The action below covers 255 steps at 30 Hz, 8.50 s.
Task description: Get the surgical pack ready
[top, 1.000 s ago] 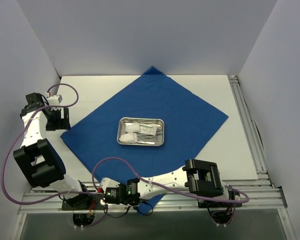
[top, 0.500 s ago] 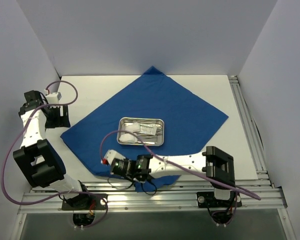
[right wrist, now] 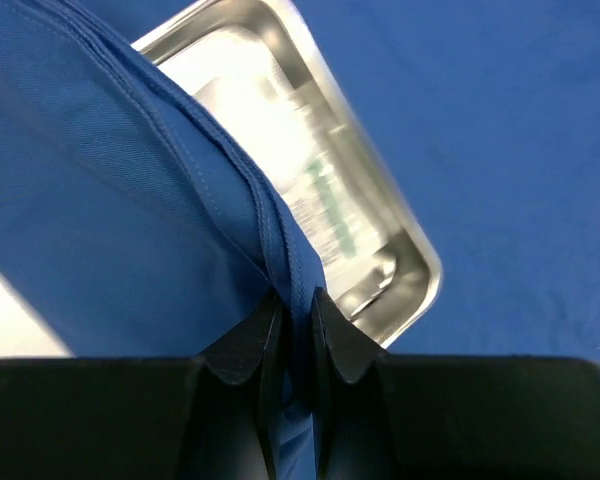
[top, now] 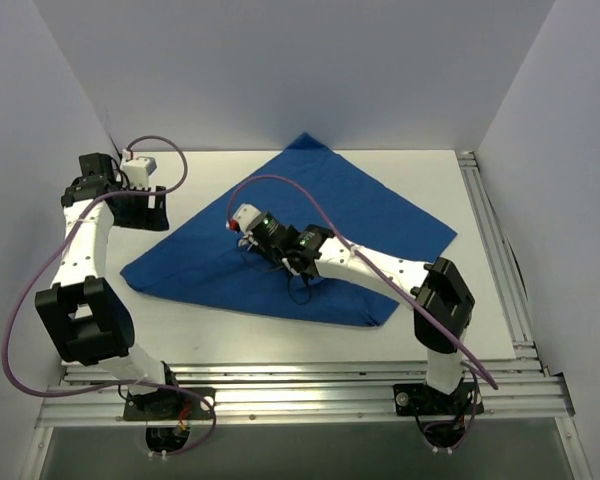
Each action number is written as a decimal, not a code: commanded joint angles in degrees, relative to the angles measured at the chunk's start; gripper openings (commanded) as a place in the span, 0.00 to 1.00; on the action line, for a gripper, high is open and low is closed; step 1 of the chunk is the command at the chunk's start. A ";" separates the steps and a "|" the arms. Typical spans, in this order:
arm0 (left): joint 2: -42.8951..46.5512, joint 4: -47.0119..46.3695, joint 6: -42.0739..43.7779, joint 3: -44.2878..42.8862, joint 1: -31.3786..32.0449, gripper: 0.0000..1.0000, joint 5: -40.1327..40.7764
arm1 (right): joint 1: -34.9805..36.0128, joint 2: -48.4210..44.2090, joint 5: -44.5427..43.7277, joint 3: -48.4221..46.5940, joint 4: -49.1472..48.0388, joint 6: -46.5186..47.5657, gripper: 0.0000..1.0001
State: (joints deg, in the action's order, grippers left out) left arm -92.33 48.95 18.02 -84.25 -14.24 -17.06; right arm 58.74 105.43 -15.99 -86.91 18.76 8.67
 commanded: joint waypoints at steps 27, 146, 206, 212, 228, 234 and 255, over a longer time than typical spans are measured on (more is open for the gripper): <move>-13.48 0.10 -0.79 -9.71 10.72 0.84 -4.47 | -19.54 25.35 3.86 -27.61 -9.01 14.98 0.00; -15.16 -4.84 2.89 14.11 33.05 0.25 7.57 | -17.43 -14.28 0.98 37.19 -8.34 -43.48 0.00; -8.99 3.27 5.00 17.71 31.73 0.34 6.25 | -14.18 -21.85 8.43 44.45 -9.96 -49.80 0.00; -14.18 -2.89 4.22 18.51 30.68 0.34 7.22 | -14.88 -19.56 6.41 47.28 -11.03 -50.42 0.00; -4.00 6.85 8.25 15.60 8.63 0.35 0.98 | -23.23 -31.51 -0.09 39.01 -0.92 -44.09 0.00; -4.69 6.17 11.51 19.38 -5.24 0.35 2.64 | -23.76 -28.97 0.52 38.84 -2.15 -42.77 0.00; -6.90 5.01 11.33 13.94 -21.25 0.40 -5.16 | -32.53 -27.46 0.34 39.19 -5.84 -38.29 0.00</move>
State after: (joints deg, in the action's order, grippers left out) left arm -101.91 52.97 27.92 -65.80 -31.62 -17.87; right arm 30.02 81.65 -14.13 -46.94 13.04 -31.51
